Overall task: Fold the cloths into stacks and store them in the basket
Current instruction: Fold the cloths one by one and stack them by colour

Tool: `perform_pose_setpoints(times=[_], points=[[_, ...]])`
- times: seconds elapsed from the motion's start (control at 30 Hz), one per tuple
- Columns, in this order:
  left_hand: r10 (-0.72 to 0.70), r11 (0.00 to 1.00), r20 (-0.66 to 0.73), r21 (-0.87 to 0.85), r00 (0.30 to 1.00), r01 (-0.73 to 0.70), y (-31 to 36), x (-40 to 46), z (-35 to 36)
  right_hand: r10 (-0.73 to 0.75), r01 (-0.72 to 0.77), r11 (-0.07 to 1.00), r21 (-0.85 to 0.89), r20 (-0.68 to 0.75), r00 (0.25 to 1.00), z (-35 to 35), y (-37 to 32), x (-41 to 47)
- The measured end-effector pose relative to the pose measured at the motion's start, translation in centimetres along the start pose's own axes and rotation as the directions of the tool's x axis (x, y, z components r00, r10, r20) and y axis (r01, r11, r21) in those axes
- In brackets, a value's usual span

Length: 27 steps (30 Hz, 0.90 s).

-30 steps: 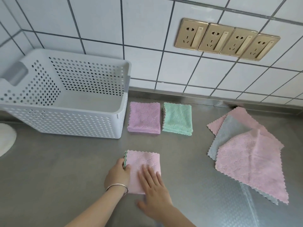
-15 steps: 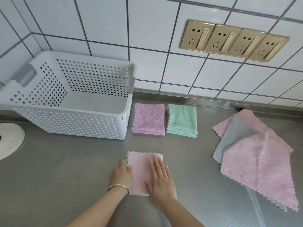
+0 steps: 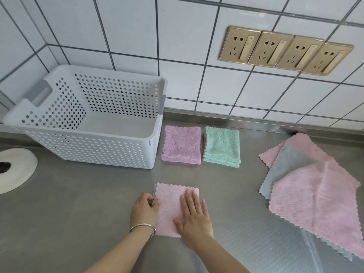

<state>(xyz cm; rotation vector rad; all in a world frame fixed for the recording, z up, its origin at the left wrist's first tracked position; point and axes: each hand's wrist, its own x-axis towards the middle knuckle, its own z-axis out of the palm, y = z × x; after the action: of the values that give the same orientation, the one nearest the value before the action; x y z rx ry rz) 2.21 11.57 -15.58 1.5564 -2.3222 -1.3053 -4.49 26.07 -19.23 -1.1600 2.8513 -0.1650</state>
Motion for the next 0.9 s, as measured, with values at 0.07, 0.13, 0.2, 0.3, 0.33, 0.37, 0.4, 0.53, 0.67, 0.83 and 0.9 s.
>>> perform_pose_setpoints(times=[0.07, 0.13, 0.2, 0.3, 0.33, 0.37, 0.4, 0.53, 0.67, 0.83, 0.9], points=[[-0.028, 1.000, 0.011, 0.002, 1.000, 0.028, 0.1, 0.2, 0.1, 0.005, -0.005, 1.000, 0.001, -0.010, 1.000, -0.1, -0.1, 0.1], [-0.031, 0.999, -0.012, 0.011, 0.999, 0.031, 0.6, 0.2, 0.0, 0.002, -0.002, 1.000, -0.001, -0.025, 1.000, -0.3, -0.2, 0.1], [0.016, 1.000, -0.064, 0.008, 0.998, -0.015, 1.0, -0.2, -0.1, 0.005, -0.005, 1.000, 0.006, -0.002, 1.000, -0.5, -0.2, 0.1], [0.045, 0.996, -0.079, -0.074, 0.996, -0.050, 1.5, -1.0, -0.2, 0.030, -0.032, 0.998, 0.045, 0.046, 0.998, -0.6, -0.1, -0.2], [0.014, 0.993, -0.076, -0.115, 0.997, -0.022, 1.5, -1.0, -0.2, 0.037, -0.039, 0.998, 0.057, 0.039, 0.999, -0.5, 0.0, -0.4], [-0.031, 0.989, -0.070, -0.144, 0.997, 0.020, 1.4, -0.9, -0.2, 0.044, -0.046, 0.997, 0.065, 0.029, 0.999, -0.5, 0.1, -0.6], [-0.079, 0.985, -0.060, -0.160, 0.995, 0.068, 1.4, -0.7, -0.2, 0.049, -0.050, 0.997, 0.065, 0.008, 0.999, -0.5, 0.2, -0.8], [-0.115, 0.987, -0.016, -0.110, 0.993, 0.113, 0.9, 0.2, -0.3, 0.101, -0.098, 0.980, 0.175, -0.008, 0.995, -1.8, 0.1, -1.1], [-0.049, 0.985, -0.043, 0.160, 0.998, 0.055, 0.1, -0.1, -0.2, 0.446, -0.440, 0.854, 0.276, 0.043, 0.894, -3.5, -0.2, -1.2], [0.031, 0.919, -0.033, 0.393, 0.999, -0.016, -0.3, -1.3, 0.1, 0.484, -0.550, 0.817, 0.170, 0.316, 0.816, -4.1, -0.4, -1.1], [0.034, 0.915, -0.005, 0.403, 0.999, -0.029, -0.2, -1.3, 0.2, 0.478, -0.557, 0.816, 0.155, 0.363, 0.800, -4.3, -0.5, -1.1]])
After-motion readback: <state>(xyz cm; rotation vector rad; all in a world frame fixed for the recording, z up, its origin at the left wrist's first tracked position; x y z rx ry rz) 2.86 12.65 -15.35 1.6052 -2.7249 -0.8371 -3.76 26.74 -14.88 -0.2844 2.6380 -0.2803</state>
